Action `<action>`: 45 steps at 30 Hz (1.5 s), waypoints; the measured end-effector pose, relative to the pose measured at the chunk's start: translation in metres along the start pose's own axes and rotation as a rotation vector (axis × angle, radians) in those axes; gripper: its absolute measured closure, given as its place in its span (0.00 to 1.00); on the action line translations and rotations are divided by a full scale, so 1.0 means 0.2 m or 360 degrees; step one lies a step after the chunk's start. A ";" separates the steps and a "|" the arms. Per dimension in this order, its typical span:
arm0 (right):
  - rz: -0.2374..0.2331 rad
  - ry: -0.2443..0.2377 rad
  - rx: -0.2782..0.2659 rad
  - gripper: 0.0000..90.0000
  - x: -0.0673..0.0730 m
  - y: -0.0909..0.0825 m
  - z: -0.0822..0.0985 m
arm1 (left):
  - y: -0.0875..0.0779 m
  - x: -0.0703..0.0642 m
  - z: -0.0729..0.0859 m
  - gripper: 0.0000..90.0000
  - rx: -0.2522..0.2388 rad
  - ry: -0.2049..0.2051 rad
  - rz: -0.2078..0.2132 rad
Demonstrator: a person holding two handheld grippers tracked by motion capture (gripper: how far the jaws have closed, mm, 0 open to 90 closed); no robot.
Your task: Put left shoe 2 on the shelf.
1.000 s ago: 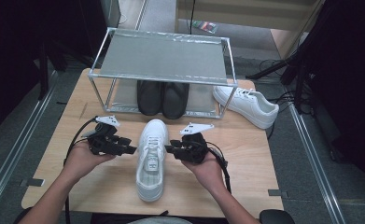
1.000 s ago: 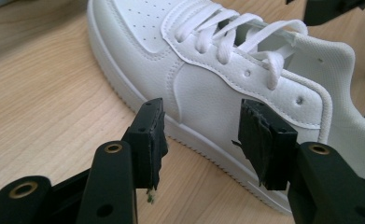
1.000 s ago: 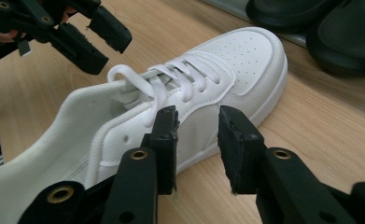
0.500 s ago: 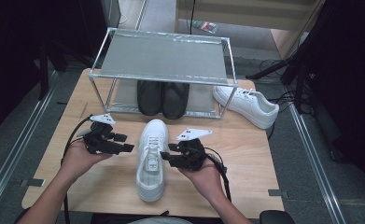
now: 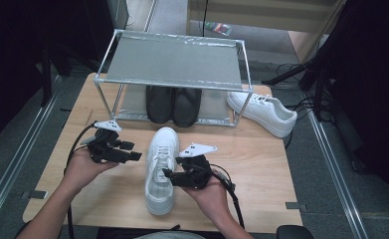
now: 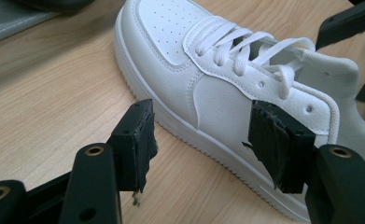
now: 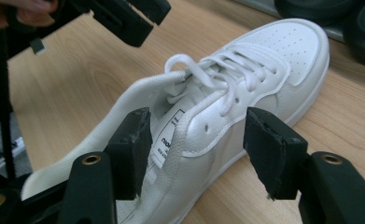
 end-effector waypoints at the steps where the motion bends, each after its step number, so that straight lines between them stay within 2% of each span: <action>1: 0.0031 -0.0015 0.0005 0.49 0.00 0.01 0.00 | 0.00 0.00 0.00 0.46 0.0000 0.0000 0.0000; 8: 0.0088 0.0030 0.0022 0.49 -0.03 0.10 0.02 | 0.00 0.00 0.00 0.46 -0.0009 0.0005 -0.0002; 12: 0.0065 0.0053 0.0008 0.49 -0.05 0.11 0.02 | 0.00 0.01 0.00 0.46 -0.0007 0.0002 -0.0003; 16: 0.0040 0.0115 -0.0003 0.51 -0.05 0.12 0.03 | 0.00 0.01 0.00 0.47 -0.0007 -0.0001 -0.0009; 23: 0.0034 0.0138 0.0041 0.62 -0.06 0.10 0.03 | -0.01 0.01 0.00 0.47 -0.0017 0.0007 -0.0019; 26: 0.0047 0.0145 0.0059 0.73 -0.06 0.08 0.02 | -0.02 0.02 0.00 0.47 -0.0032 -0.0001 -0.0023; 27: 0.0047 0.0145 0.0059 0.73 -0.06 0.08 0.02 | -0.02 0.02 0.00 0.47 -0.0032 -0.0001 -0.0023; 28: 0.0069 0.0155 0.0058 0.82 -0.07 0.06 0.02 | -0.02 0.03 0.00 0.47 -0.0034 0.0000 -0.0033; 31: 0.0086 0.0163 0.0064 0.87 -0.10 0.04 0.02 | -0.02 0.04 0.00 0.47 -0.0033 -0.0002 -0.0043; 35: 0.0082 0.0183 0.0048 0.90 -0.12 0.03 0.01 | -0.02 0.05 0.00 0.46 -0.0033 -0.0006 -0.0038; 40: 0.0008 0.0225 0.0013 0.91 -0.15 0.01 0.00 | -0.03 0.06 0.00 0.46 -0.0040 -0.0006 -0.0061; 45: -0.0007 0.0143 0.0009 0.92 -0.15 -0.02 -0.04 | -0.04 0.08 0.01 0.46 -0.0053 -0.0034 -0.0075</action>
Point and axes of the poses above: each handheld gripper's, and its own axes: y roughly forward along the jaws, z roughly out of its underside, x roughly to its left, the point moved 3 cm from there along y, roughly forward along the jaws, and after that the axes turned 8 degrees about -z, right-handed, at the moved point
